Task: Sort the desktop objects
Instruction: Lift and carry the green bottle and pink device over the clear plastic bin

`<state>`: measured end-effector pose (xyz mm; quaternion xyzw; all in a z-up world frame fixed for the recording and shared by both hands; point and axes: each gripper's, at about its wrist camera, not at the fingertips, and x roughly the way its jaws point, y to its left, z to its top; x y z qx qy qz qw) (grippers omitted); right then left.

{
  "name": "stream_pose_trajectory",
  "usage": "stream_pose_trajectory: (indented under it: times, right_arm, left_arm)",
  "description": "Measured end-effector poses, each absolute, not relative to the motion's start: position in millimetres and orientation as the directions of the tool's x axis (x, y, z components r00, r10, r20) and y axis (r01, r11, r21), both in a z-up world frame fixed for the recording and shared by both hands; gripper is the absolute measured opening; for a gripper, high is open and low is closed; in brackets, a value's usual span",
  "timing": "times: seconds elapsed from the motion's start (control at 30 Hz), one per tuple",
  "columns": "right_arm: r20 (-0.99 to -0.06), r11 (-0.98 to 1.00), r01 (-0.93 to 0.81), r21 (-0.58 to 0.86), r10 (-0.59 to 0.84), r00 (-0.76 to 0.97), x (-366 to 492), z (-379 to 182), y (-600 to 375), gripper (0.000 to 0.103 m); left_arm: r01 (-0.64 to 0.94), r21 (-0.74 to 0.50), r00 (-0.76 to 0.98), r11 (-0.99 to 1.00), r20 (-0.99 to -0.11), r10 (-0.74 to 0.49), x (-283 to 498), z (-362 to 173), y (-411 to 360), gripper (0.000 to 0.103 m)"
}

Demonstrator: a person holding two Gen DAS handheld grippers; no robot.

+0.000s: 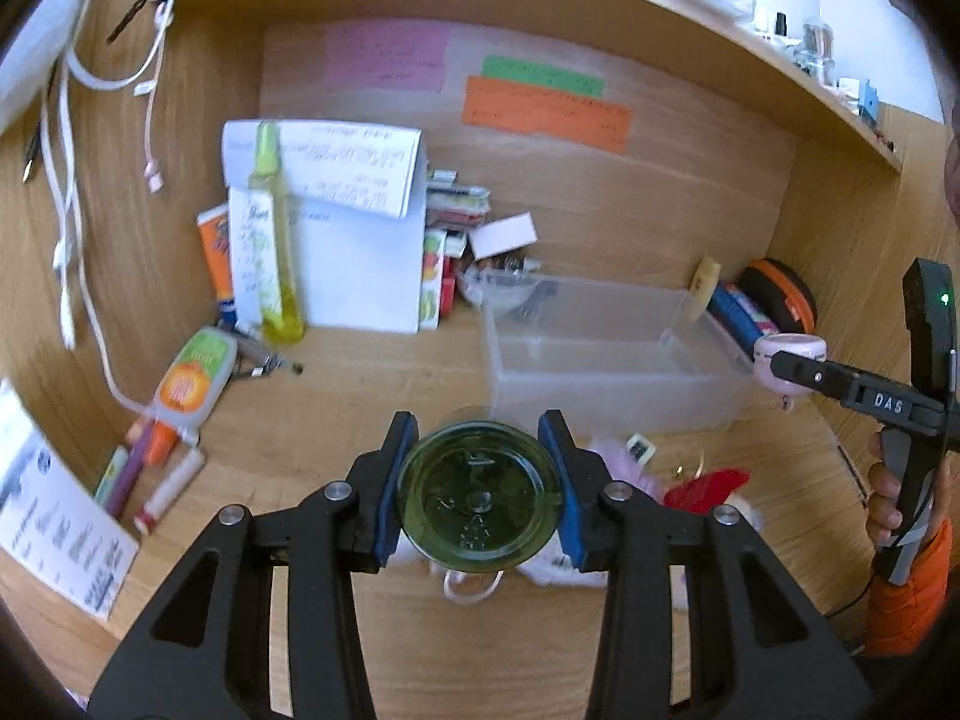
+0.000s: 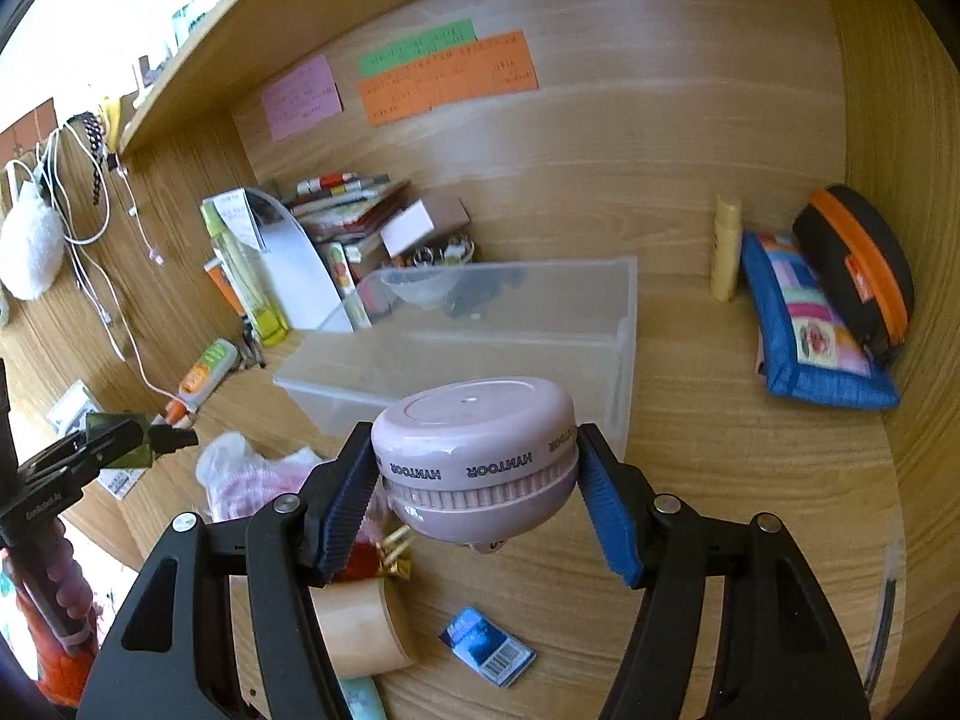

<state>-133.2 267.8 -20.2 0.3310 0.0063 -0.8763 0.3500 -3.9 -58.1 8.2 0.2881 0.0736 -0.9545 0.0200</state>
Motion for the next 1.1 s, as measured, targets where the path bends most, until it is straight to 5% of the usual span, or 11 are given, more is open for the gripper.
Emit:
stream_pose_trajectory:
  times: [0.5, 1.1]
  right_arm:
    - [-0.539, -0.753, 0.626, 0.203, -0.619, -0.571, -164, 8, 254, 0.062]
    - [-0.609, -0.734, 0.646, 0.209, -0.614, -0.502, -230, -13, 195, 0.062]
  left_arm:
    - [-0.024, -0.119, -0.832, -0.993, -0.549, 0.086, -98, 46, -38, 0.041]
    - [-0.05, -0.132, -0.705, -0.99, -0.698, 0.129, -198, 9, -27, 0.041]
